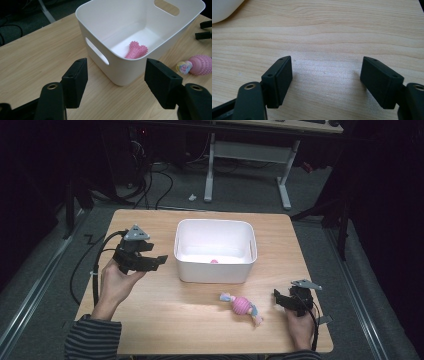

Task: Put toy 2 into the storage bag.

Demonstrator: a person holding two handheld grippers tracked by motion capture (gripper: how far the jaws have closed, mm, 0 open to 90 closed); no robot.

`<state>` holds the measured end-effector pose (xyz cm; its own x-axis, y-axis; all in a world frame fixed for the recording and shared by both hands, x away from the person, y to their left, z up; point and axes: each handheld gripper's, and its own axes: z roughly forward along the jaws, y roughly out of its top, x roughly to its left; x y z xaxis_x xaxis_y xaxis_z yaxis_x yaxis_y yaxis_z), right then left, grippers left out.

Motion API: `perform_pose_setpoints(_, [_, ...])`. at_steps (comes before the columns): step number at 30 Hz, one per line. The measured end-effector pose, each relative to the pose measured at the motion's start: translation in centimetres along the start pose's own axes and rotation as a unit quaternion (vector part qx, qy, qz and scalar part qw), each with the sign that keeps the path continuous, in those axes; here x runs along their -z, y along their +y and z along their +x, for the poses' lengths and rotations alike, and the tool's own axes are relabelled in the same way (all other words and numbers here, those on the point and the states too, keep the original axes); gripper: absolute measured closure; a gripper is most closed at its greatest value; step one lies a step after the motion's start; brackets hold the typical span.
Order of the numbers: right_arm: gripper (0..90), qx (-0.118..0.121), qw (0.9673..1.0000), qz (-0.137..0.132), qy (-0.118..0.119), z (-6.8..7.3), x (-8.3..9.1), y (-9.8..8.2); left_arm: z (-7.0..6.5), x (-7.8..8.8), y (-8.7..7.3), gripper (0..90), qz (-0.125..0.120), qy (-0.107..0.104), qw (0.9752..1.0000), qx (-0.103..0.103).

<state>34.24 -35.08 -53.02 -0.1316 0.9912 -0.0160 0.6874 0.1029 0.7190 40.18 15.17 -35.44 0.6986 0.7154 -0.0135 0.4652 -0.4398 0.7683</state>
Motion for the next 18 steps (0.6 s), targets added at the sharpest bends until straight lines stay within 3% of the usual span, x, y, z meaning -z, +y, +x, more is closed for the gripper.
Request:
perform_pose_setpoints(14, [26.0, 0.000, 1.0000, 0.000, 0.000, 0.0, 0.0, 0.0, 0.8, 1.5, -2.8, 35.6, -0.015, 0.009, 0.9994, 0.031])
perform_pose_setpoints(18, [26.0, 0.000, 1.0000, 0.000, 0.000, 0.0, 0.0, 0.0, 1.1, 1.7, -3.8, 35.4, -0.023, -0.007, 0.9986, 0.048])
